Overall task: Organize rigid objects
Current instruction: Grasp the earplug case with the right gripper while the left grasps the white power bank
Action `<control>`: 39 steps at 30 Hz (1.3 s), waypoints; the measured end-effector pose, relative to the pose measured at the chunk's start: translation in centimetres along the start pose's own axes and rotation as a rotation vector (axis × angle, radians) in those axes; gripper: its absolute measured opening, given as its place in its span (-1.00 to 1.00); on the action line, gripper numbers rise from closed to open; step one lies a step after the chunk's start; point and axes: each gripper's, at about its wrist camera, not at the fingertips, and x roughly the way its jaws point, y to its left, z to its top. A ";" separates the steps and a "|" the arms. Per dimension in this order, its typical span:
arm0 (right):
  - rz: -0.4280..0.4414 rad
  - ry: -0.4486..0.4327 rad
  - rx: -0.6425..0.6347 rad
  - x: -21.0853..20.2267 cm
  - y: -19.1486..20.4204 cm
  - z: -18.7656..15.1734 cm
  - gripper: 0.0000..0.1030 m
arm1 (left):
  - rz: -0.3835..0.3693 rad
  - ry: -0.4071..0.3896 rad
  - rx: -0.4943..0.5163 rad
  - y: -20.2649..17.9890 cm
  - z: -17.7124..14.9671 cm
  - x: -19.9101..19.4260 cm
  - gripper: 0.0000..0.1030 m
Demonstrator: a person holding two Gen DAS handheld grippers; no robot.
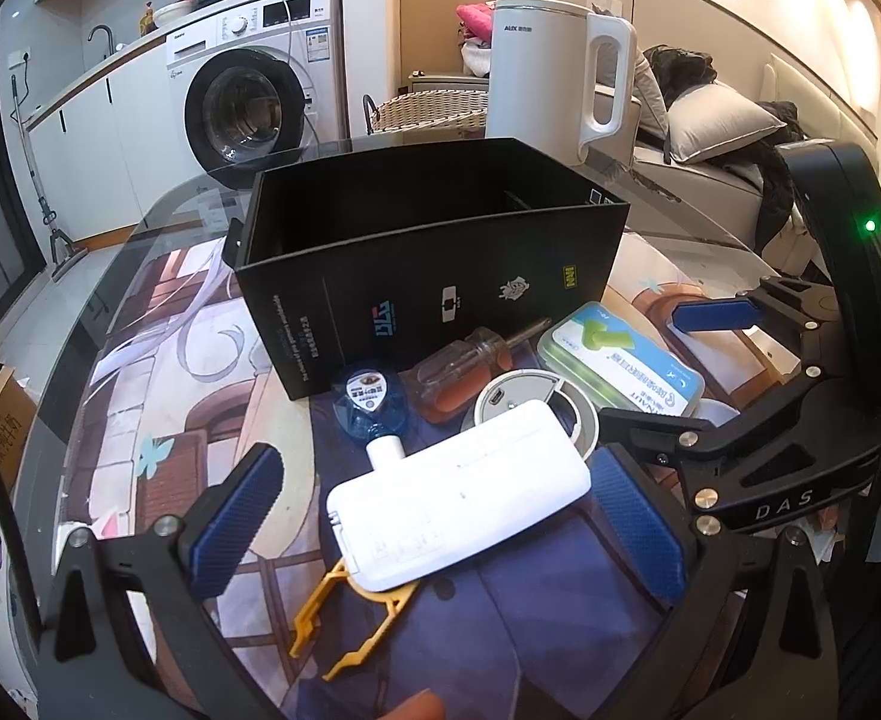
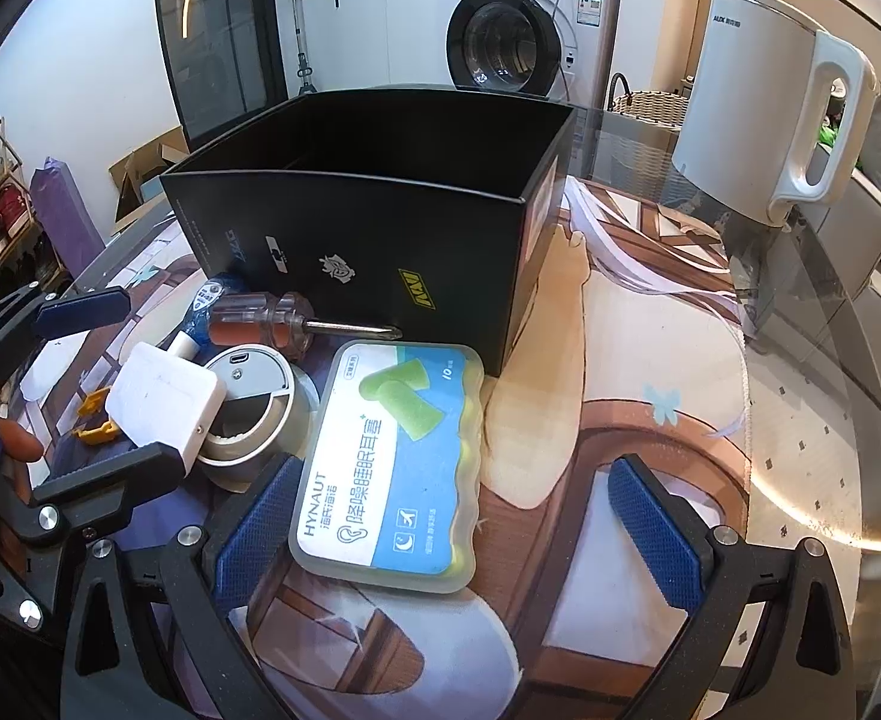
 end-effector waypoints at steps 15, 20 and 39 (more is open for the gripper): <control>-0.008 0.001 0.002 -0.1 0.3 -0.2 0.99 | 0.018 0.040 0.000 0.2 -0.2 1.0 1.00; -0.005 0.001 0.005 -0.2 0.3 -0.1 0.95 | -0.009 0.032 0.001 0.3 -0.3 0.6 0.77; 0.032 -0.009 -0.056 -1.6 1.7 -0.4 0.10 | -0.075 0.028 0.082 -0.5 -0.5 -0.8 0.05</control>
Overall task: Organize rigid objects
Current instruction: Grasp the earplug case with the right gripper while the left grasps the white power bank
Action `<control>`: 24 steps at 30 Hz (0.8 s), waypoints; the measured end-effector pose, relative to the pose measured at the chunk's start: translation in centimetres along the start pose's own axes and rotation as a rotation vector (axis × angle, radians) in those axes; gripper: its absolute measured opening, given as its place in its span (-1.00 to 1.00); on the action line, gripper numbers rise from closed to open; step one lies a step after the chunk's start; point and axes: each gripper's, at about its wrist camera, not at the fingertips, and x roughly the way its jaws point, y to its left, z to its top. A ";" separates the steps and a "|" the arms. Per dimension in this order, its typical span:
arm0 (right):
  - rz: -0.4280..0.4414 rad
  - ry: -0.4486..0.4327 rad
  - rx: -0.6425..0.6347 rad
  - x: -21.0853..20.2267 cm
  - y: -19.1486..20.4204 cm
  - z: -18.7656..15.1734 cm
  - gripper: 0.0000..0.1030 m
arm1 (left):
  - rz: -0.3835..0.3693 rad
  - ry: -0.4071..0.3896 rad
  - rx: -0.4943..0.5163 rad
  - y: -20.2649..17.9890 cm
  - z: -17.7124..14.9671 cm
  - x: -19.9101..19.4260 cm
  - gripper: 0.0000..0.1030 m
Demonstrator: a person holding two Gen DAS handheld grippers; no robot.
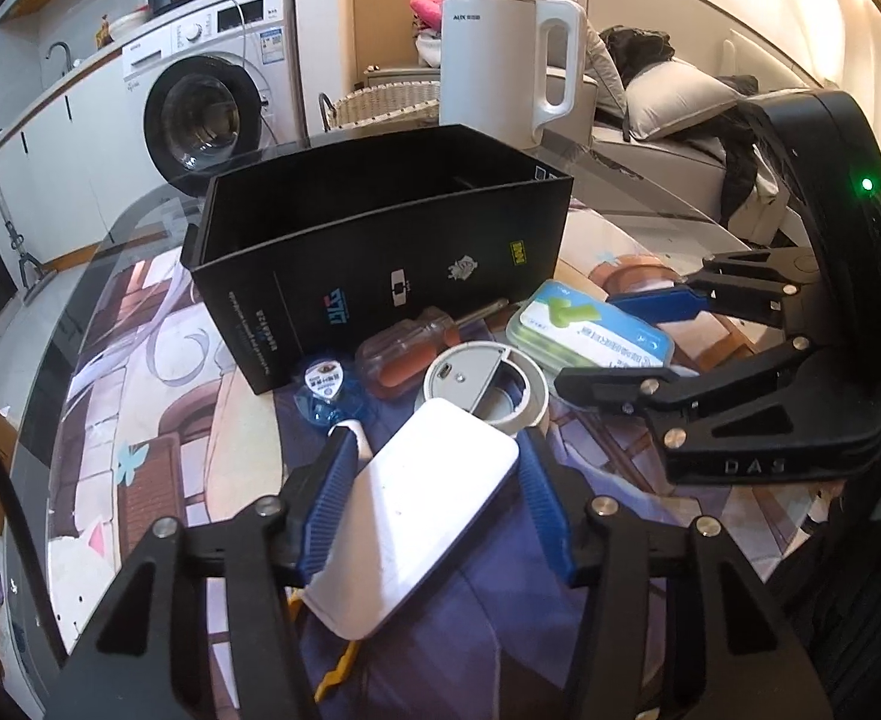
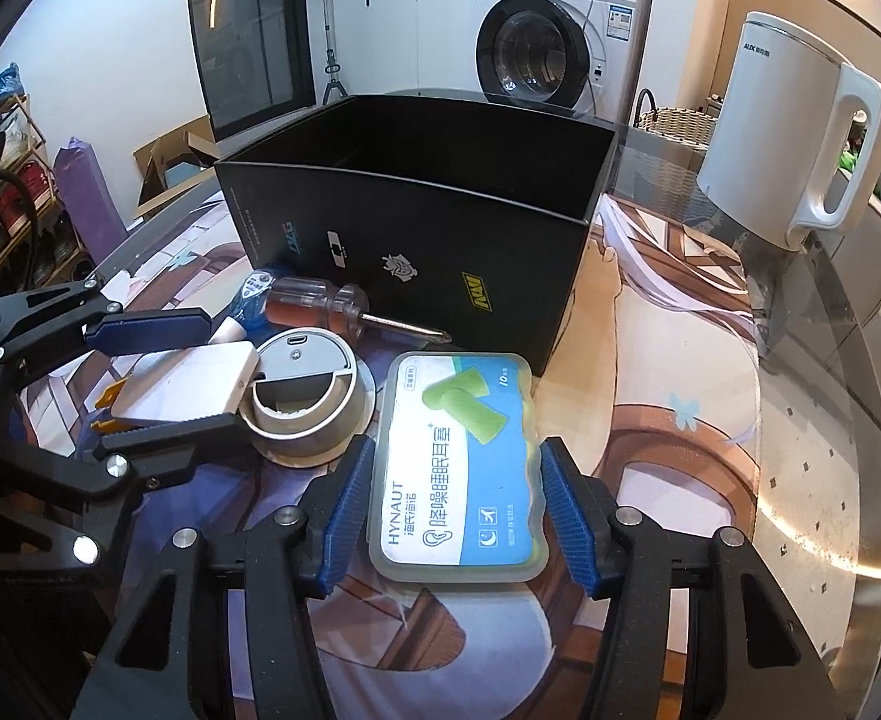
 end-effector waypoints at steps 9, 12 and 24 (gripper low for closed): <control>0.001 0.007 0.001 -0.1 -0.3 -0.2 0.10 | -0.046 0.054 0.028 0.4 -0.9 -0.3 0.14; 0.002 0.010 0.001 -0.2 -0.3 -0.2 0.10 | -0.048 0.063 0.043 0.5 -1.0 -0.3 0.14; 0.005 0.019 -0.002 -0.4 -0.4 -0.4 0.10 | -0.090 0.114 0.109 -0.7 -1.6 -0.6 0.14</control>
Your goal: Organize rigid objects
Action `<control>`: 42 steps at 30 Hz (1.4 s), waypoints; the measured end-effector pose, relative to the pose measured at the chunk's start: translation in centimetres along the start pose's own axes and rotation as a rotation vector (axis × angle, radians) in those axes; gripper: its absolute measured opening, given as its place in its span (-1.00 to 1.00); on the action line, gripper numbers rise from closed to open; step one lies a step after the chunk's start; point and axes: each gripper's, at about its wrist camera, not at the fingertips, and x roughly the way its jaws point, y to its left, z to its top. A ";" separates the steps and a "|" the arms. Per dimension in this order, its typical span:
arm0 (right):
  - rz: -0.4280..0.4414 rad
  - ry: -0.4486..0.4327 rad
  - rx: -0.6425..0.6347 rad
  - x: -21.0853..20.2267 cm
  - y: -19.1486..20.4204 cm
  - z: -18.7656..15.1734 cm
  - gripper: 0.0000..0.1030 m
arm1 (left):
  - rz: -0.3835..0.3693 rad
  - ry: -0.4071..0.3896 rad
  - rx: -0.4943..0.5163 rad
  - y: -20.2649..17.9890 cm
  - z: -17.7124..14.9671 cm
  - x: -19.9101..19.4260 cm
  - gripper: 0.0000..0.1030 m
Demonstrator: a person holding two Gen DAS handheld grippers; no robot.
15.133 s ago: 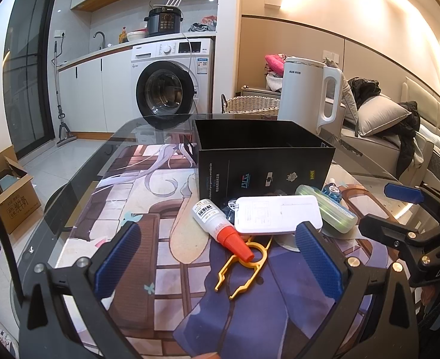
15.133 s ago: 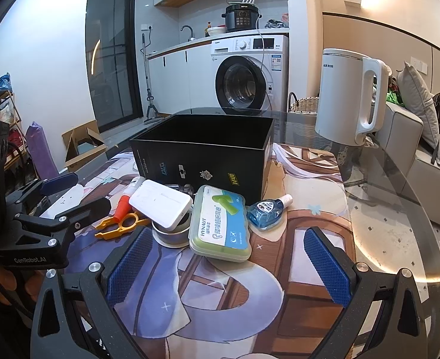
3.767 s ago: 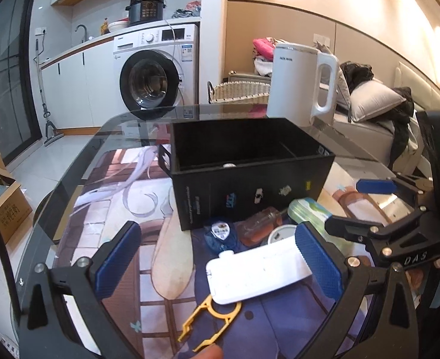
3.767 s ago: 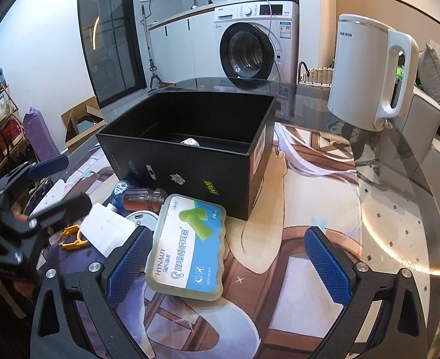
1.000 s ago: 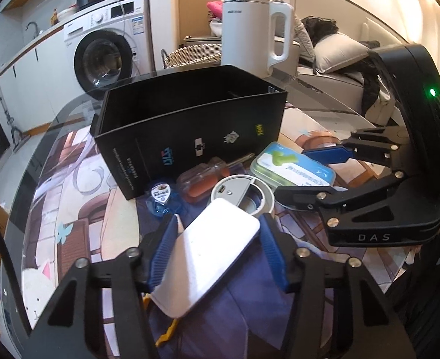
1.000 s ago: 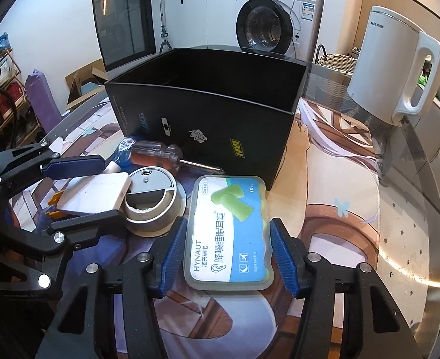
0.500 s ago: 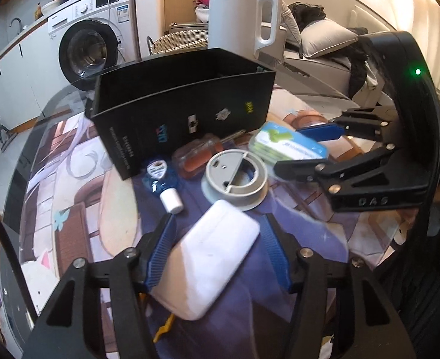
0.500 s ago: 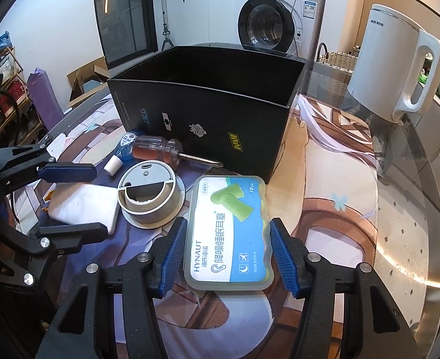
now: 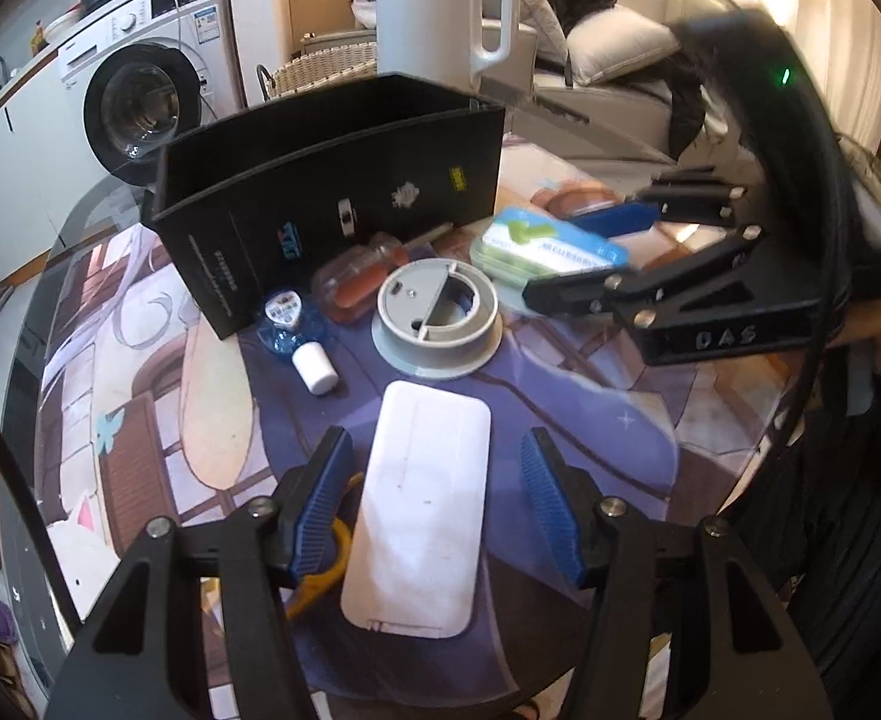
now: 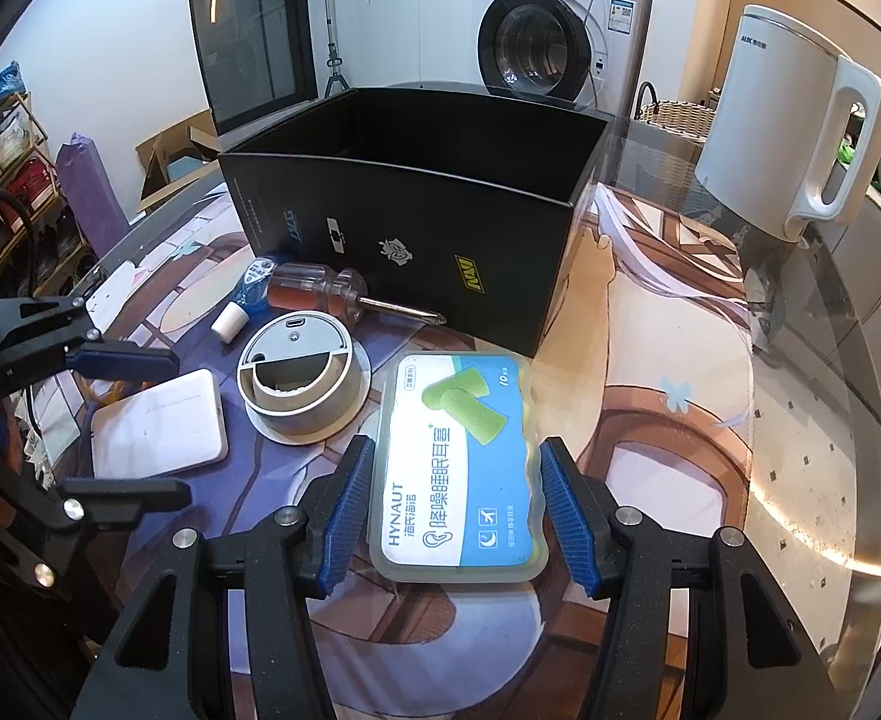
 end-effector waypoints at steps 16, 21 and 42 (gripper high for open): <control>0.000 -0.008 -0.008 -0.1 0.2 -0.1 0.10 | -0.018 -0.049 -0.024 0.7 0.5 -0.6 -0.27; 0.014 -0.033 -0.013 -0.8 0.4 -0.1 0.10 | -0.018 -0.094 -0.037 0.9 1.0 -1.5 -0.27; 0.015 -0.234 0.008 -5.7 0.3 1.2 0.10 | 0.048 -0.318 -0.128 3.5 3.7 -4.8 -0.27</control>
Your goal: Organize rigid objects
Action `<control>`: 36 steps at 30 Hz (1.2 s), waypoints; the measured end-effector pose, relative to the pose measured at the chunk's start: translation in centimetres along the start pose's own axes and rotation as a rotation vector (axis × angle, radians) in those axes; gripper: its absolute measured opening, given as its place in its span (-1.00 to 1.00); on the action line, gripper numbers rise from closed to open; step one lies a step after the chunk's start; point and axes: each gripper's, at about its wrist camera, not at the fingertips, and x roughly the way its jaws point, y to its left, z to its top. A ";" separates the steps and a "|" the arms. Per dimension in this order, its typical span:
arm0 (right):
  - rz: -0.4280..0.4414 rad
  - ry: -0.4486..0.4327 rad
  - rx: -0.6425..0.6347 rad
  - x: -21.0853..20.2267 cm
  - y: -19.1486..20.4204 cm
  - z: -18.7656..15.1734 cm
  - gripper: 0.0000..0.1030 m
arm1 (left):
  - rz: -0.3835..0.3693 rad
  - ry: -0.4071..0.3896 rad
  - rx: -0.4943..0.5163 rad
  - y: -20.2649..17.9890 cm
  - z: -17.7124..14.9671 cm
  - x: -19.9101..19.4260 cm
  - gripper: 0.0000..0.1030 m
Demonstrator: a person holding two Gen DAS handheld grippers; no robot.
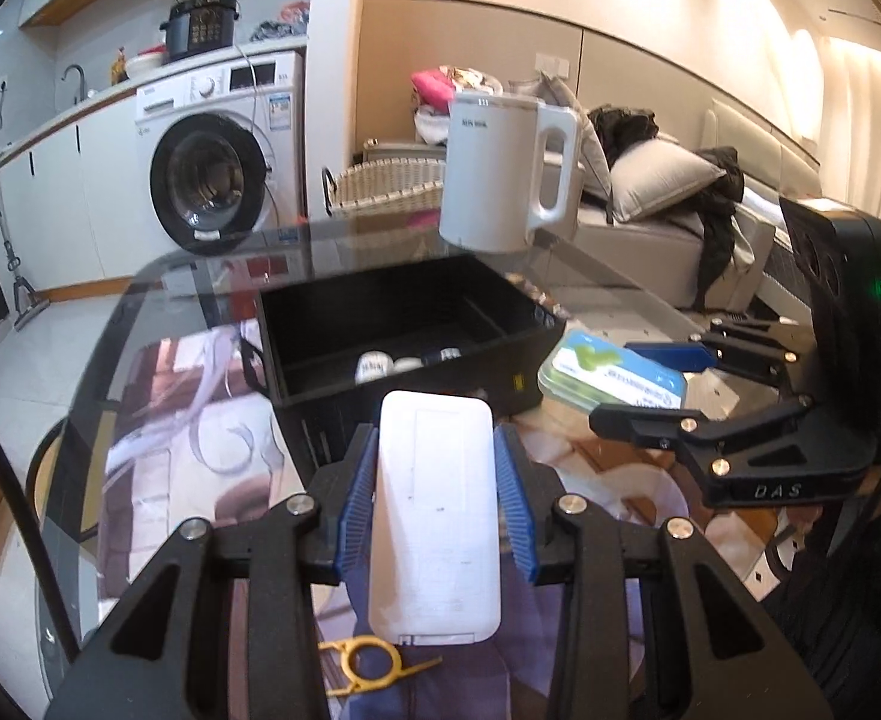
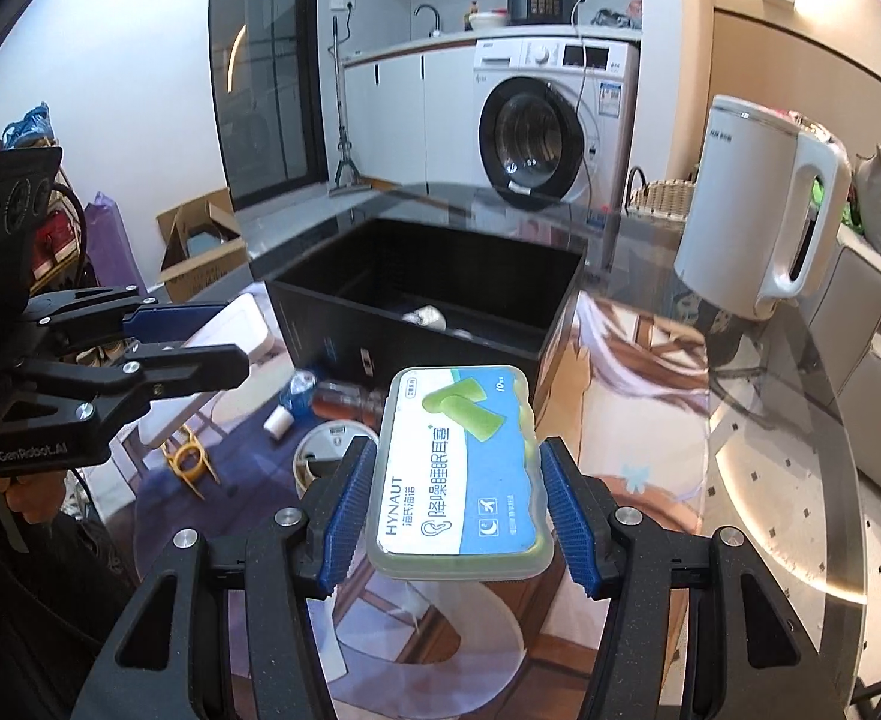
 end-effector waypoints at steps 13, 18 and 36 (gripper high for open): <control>-0.005 -0.105 0.020 -0.9 -0.4 1.6 0.10 | 0.044 -0.087 -0.010 0.2 1.8 0.7 -0.27; -0.008 -0.123 0.036 -0.7 -0.7 1.9 0.10 | 0.057 -0.116 -0.018 0.5 2.4 1.2 -0.27; -0.020 -0.167 0.053 0.7 -0.9 4.8 0.10 | 0.082 -0.191 -0.045 2.2 4.7 2.3 -0.27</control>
